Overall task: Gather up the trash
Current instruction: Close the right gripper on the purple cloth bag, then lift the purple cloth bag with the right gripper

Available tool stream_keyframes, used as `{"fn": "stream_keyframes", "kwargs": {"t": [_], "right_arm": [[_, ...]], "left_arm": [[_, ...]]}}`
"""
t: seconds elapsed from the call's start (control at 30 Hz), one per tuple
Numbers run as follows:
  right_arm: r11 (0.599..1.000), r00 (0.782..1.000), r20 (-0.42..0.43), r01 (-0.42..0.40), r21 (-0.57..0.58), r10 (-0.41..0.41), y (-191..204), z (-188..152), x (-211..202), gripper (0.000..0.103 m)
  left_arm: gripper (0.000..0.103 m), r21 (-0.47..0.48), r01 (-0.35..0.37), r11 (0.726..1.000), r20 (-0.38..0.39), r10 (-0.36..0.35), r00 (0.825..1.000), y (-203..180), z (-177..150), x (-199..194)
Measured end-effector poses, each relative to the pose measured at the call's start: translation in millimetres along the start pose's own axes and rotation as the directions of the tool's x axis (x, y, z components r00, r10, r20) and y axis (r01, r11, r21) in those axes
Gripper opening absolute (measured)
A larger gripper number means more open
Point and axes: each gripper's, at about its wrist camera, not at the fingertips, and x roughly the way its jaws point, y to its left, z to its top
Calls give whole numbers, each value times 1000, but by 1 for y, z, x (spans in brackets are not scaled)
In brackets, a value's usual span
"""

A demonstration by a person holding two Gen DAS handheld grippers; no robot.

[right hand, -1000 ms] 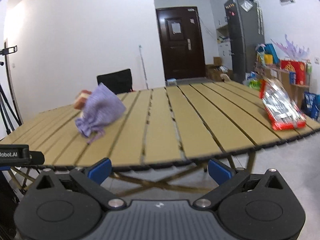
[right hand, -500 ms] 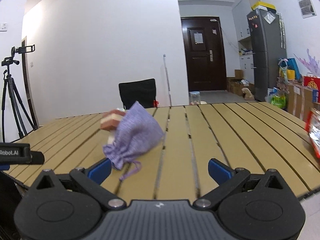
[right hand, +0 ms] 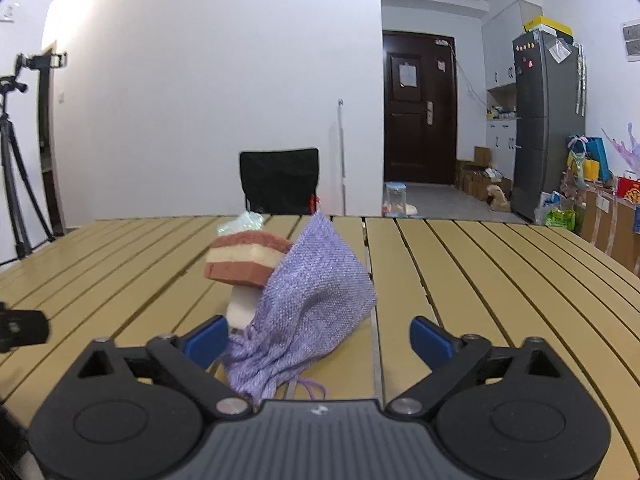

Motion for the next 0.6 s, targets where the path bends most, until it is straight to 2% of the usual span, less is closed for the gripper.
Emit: {"fn": "stream_keyframes", "kwargs": {"t": [0.1,0.2,0.27,0.3,0.37,0.43,0.53,0.6], "right_arm": [[1000,999,-24,27,13,-26,3,2,14,87],[999,999,-34,28,42,-27,1,2,21,75],[999,999,-44,6,51,-4,1,1,23,54],[998,999,-53,-7,56,10,1,1,25,50],[995,996,-66,-54,79,59,-3,-1,24,32],[991,993,-70,-88,98,95,-6,-4,21,23],[990,993,-58,-99,99,105,-8,-6,12,15],[988,992,-51,-109,105,115,-10,-7,7,15]], "left_arm": [[103,4,0,1000,7,0,1000,-1,3,4],[103,5,3,1000,1,-3,1000,0,2,10],[103,4,5,1000,-7,-5,1000,1,1,12],[103,3,4,1000,-11,-4,1000,2,1,13],[103,1,4,1000,-16,-4,1000,3,0,13],[103,-3,4,1000,-18,-4,1000,4,0,13],[103,-5,8,1000,-20,-8,1000,2,1,13],[103,-5,14,1000,-21,-15,1000,2,2,13]]}}
